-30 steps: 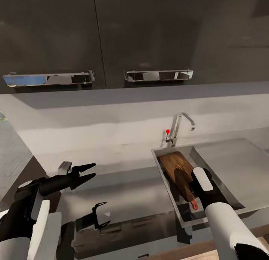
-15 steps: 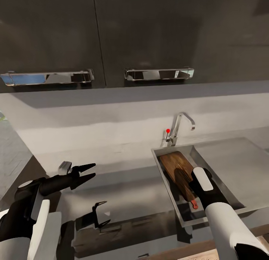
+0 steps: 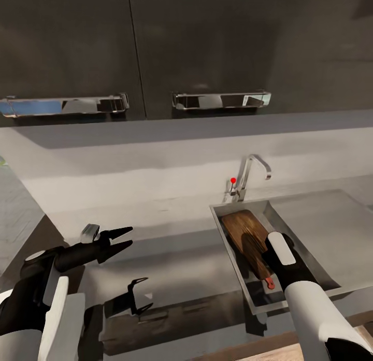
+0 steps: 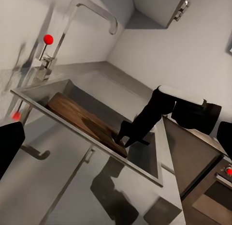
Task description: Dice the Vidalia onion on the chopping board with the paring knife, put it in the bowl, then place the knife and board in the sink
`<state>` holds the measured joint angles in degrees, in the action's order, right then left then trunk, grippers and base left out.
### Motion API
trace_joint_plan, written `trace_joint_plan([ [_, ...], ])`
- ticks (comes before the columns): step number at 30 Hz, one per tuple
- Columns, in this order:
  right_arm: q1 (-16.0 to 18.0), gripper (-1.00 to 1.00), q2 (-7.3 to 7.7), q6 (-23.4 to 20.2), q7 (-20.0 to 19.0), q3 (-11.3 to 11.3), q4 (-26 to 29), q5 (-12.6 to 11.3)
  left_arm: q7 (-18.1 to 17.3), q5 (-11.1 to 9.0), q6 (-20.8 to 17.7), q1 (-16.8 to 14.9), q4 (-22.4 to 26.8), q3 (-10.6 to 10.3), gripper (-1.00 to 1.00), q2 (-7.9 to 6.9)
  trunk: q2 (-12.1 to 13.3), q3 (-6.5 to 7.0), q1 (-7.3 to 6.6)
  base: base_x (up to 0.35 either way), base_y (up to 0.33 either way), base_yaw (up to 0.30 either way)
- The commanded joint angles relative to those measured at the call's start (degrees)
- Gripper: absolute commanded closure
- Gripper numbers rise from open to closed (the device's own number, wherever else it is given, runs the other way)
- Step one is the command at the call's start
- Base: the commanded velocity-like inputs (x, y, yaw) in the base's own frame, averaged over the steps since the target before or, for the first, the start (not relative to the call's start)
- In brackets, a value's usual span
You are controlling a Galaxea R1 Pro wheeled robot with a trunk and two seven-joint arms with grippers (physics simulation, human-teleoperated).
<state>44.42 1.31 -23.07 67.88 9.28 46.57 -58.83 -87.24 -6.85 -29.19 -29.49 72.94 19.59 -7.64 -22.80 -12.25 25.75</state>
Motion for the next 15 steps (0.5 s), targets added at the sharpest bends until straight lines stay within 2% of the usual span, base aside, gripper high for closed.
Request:
trace_joint_plan([
  [1,0.0,1.00,0.01,-0.6,0.3,0.0,0.1,-0.1,-0.2,0.0,-0.6,0.0,0.0,0.0,-1.00,-0.01,-0.1,-0.18,0.03,0.000,0.000,0.000],
  [15,0.0,1.00,0.01,-0.6,0.3,0.0,0.1,-0.1,-0.2,0.0,-0.6,0.0,0.0,0.0,-1.00,-0.01,-0.1,-0.65,0.03,0.000,0.000,0.000],
])
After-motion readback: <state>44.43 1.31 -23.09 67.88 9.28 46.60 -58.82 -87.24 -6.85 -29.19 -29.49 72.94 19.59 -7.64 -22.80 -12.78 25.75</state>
